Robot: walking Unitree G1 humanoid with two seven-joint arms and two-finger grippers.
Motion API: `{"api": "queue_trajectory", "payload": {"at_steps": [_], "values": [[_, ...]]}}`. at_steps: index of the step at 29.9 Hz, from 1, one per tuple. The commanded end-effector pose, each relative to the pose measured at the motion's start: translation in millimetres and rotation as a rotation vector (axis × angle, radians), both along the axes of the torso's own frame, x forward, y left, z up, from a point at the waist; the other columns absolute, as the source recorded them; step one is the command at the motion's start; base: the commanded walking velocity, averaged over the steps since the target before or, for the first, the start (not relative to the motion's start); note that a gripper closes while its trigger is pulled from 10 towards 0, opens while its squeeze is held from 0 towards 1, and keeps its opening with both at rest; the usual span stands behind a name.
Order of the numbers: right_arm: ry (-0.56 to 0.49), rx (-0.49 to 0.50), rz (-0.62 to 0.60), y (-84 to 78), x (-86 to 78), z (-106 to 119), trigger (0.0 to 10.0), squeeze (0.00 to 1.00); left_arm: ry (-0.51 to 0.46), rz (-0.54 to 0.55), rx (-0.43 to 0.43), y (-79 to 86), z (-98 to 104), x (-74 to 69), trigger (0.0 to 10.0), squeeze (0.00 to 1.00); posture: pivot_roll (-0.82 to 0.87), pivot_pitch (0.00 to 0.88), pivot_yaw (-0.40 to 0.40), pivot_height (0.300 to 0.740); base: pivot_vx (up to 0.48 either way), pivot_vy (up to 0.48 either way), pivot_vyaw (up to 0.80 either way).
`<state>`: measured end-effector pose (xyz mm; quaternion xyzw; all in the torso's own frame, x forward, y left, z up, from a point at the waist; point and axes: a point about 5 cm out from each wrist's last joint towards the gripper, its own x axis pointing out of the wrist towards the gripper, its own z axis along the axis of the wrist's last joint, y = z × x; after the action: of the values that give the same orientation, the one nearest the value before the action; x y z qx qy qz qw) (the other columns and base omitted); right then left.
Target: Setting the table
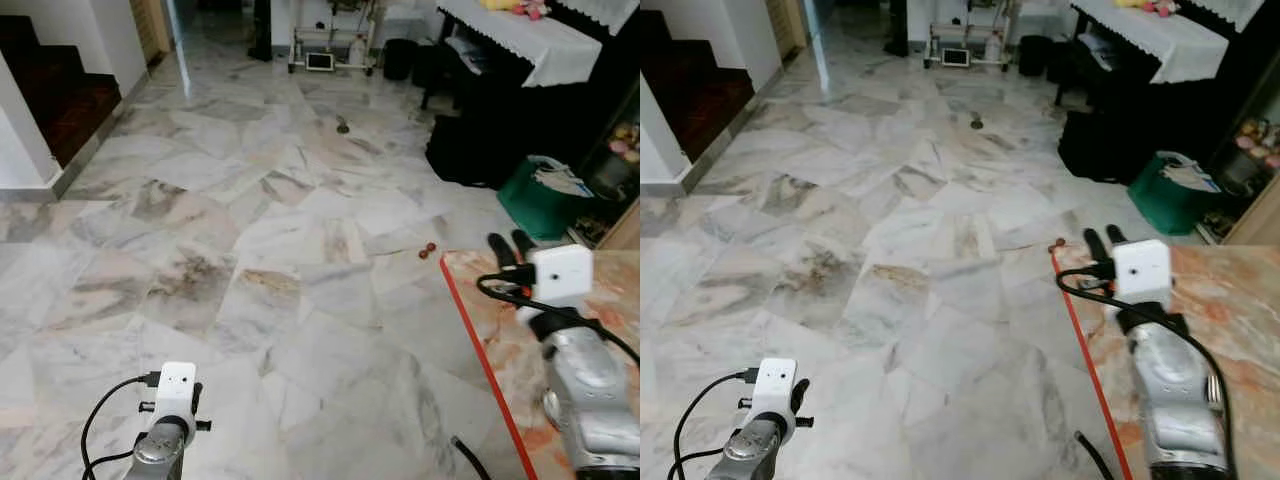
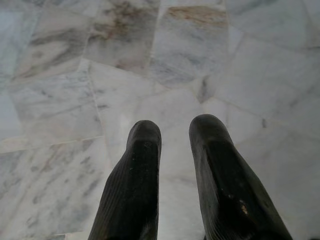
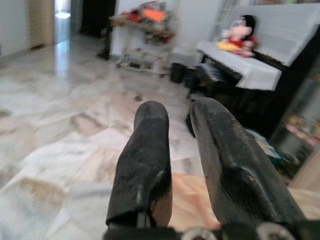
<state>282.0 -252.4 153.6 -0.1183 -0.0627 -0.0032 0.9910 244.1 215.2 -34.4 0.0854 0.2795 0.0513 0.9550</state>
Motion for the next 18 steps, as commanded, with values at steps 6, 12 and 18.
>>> {"api": "queue_trajectory", "payload": {"at_steps": [6,12,18], "values": [[-0.021,0.125,0.041,24.4,6.8,3.9,10.0,0.00,0.046,-0.001,-0.012,-0.7,-6.3,-6.4,10.0,0.00,0.08,0.000,-0.028,0.727,0.000,0.000,-0.13],[0.022,0.084,0.101,17.1,10.5,14.7,10.0,0.00,0.058,0.016,-0.022,0.5,-8.3,-8.9,10.0,0.00,0.08,0.000,-0.033,0.727,0.000,0.000,-0.78],[0.106,-0.033,0.167,8.7,6.6,18.5,10.0,0.00,0.067,0.009,-0.042,-1.1,-9.3,-9.4,10.0,0.00,0.07,0.000,-0.031,0.727,0.000,0.000,-0.61]]}}
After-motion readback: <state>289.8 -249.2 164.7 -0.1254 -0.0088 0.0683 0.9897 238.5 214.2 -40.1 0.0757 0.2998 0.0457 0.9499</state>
